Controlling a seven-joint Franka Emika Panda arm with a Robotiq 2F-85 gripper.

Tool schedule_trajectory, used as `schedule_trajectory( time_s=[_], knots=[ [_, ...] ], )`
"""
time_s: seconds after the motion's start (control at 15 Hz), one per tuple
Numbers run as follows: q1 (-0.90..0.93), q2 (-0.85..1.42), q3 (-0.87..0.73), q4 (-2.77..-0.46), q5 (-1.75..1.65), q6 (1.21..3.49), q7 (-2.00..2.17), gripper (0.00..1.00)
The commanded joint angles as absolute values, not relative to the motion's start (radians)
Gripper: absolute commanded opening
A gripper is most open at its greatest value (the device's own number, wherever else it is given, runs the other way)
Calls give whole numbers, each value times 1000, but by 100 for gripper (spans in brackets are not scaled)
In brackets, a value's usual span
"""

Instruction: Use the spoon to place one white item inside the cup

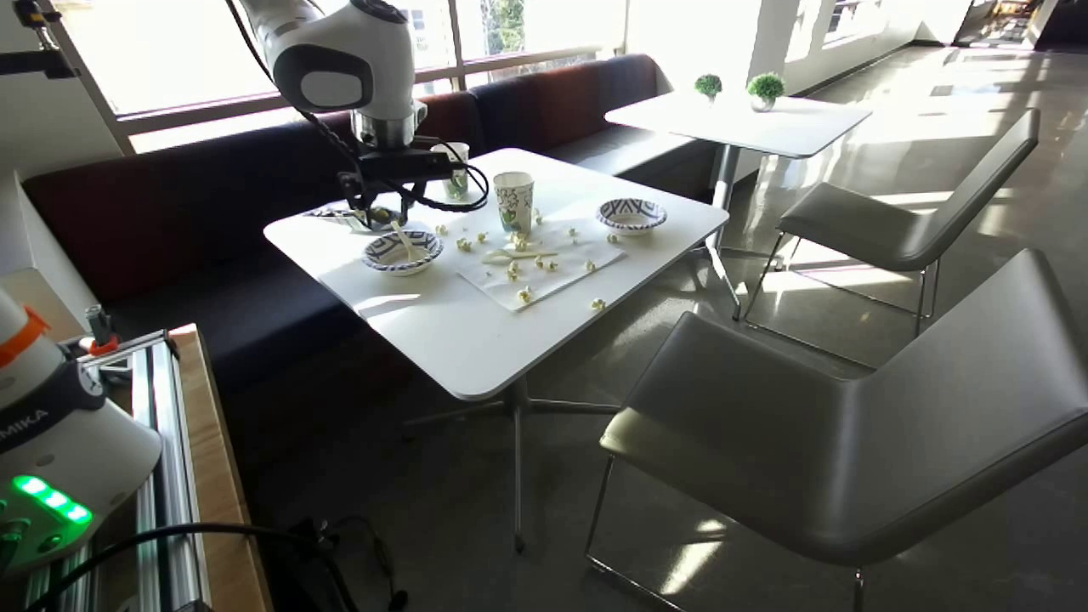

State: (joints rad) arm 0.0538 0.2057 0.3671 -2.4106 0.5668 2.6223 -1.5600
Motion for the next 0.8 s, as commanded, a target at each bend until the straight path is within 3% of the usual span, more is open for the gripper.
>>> schedule_trajectory(
  time_s=[0.0, 0.13, 0.33, 0.4, 0.47, 0.73],
  knots=[
    [61, 242, 354, -2416, 586, 2653, -1587, 70],
    [61, 264, 353, -2411, 581, 2678, -1582, 72],
    [55, 304, 367, -2396, 582, 2728, -1589, 61],
    [50, 317, 376, -2390, 584, 2744, -1593, 64],
    [46, 329, 383, -2385, 582, 2763, -1592, 59],
    [24, 376, 424, -2362, 574, 2813, -1596, 60]
  ],
)
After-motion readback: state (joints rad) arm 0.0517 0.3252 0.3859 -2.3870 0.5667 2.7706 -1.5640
